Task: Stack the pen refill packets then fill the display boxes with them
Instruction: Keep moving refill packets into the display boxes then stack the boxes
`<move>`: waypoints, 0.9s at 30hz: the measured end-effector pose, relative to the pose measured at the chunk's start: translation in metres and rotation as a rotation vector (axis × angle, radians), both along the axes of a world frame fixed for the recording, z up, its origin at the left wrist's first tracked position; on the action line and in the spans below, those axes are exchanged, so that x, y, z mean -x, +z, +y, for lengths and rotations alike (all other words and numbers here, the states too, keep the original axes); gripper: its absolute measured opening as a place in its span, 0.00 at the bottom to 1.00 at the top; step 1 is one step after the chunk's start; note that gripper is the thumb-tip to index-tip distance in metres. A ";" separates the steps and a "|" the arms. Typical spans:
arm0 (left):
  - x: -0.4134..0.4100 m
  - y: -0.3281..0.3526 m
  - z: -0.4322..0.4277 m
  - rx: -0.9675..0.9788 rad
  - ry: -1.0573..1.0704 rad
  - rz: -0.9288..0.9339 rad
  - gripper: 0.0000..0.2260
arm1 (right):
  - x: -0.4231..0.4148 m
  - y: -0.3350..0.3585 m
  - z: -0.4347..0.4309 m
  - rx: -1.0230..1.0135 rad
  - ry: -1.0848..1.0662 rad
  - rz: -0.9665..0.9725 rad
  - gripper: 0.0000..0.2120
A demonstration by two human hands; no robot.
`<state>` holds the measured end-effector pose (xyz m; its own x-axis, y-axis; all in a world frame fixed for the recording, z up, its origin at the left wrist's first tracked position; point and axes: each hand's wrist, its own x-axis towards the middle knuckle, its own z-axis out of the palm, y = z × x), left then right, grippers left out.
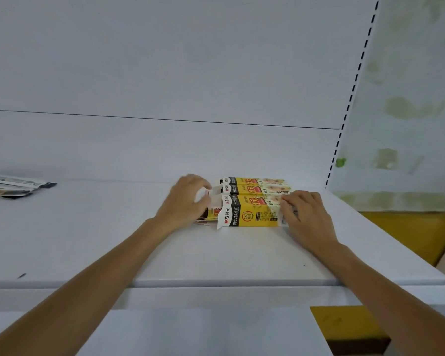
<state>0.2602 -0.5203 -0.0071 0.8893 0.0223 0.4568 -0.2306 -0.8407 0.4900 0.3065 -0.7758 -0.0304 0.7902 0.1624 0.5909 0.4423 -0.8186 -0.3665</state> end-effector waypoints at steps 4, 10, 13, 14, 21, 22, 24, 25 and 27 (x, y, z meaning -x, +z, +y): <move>0.010 0.005 0.025 0.076 0.181 0.224 0.07 | -0.001 0.000 0.000 0.020 -0.005 0.001 0.15; 0.013 -0.006 0.012 0.204 0.013 0.135 0.08 | 0.001 -0.001 0.000 0.013 0.014 -0.003 0.14; 0.004 -0.008 -0.008 0.134 -0.069 0.178 0.07 | 0.001 -0.002 -0.001 0.017 0.023 -0.013 0.14; 0.000 -0.008 -0.011 0.138 -0.049 0.147 0.06 | 0.001 -0.002 -0.001 0.025 0.026 -0.023 0.14; 0.007 0.000 0.014 0.072 0.200 0.222 0.06 | -0.002 -0.002 -0.001 0.055 0.031 -0.045 0.14; 0.008 -0.002 0.009 0.102 0.152 0.216 0.07 | -0.002 -0.002 -0.001 0.063 0.026 -0.046 0.14; 0.010 -0.006 -0.002 0.126 0.107 0.159 0.09 | -0.001 -0.002 -0.001 0.063 0.024 -0.043 0.15; 0.010 -0.007 -0.006 0.119 0.077 0.131 0.11 | 0.000 -0.002 -0.002 0.061 0.027 -0.035 0.15; 0.010 -0.009 -0.013 0.102 -0.044 0.150 0.13 | 0.001 -0.001 -0.002 0.056 0.030 -0.016 0.15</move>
